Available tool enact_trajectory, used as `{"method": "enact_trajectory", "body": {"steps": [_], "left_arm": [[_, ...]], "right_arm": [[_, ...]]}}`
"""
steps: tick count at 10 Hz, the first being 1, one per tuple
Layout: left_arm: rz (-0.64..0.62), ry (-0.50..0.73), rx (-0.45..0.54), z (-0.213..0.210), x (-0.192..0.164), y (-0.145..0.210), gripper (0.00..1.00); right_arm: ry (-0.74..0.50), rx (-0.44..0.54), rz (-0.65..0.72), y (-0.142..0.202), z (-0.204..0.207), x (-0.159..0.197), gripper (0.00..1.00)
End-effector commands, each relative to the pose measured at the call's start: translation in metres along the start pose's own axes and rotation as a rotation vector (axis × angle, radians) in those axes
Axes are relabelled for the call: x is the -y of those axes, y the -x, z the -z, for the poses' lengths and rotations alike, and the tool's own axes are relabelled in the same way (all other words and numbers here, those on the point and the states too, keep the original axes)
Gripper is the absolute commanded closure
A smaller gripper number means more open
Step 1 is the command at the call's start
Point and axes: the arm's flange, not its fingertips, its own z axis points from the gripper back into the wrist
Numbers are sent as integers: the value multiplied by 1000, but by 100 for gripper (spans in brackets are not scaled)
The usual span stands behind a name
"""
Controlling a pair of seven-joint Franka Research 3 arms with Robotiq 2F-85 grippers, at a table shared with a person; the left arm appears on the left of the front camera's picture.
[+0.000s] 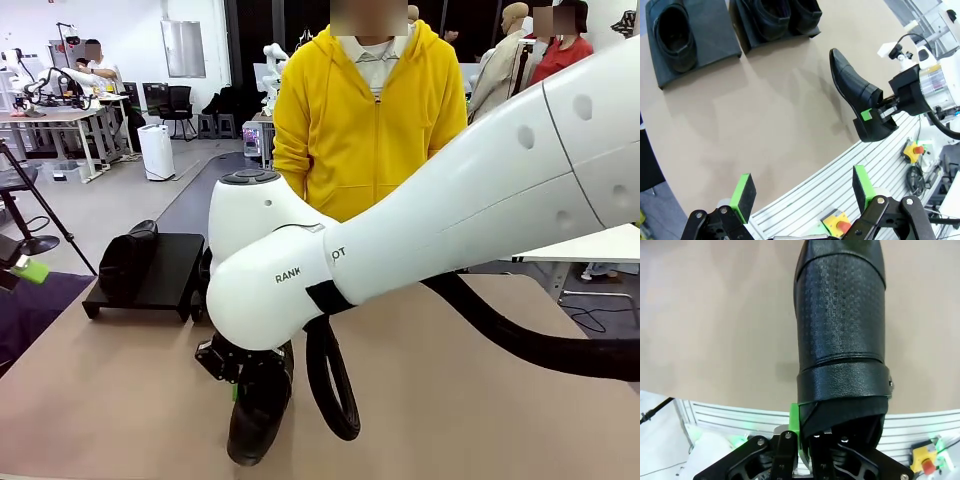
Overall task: Organize the shoes by placing them on the stand.
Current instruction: Pick up one Shoe and place it in the middle of the table.
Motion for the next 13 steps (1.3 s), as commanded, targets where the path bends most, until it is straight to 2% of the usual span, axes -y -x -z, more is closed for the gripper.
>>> {"method": "enact_trajectory", "body": {"steps": [1,2,8,10,11,13], "left_arm": [[-8,-6,-6,-1,0,0,0],[-8,-6,-6,-1,0,0,0],[-8,-6,-6,-1,0,0,0],[-8,-6,-6,-1,0,0,0],[-8,-6,-6,-1,0,0,0],[-8,-6,-6,-1,0,0,0]], "right_arm": [[-30,-25,-34,5,-8,6,19],[-25,-27,-31,4,-7,7,0],[-32,-11,-28,6,-11,9,0],[-51,7,-69,14,-39,19,0],[-50,34,-106,22,-68,37,0],[-121,81,-198,35,-133,113,0]]}}
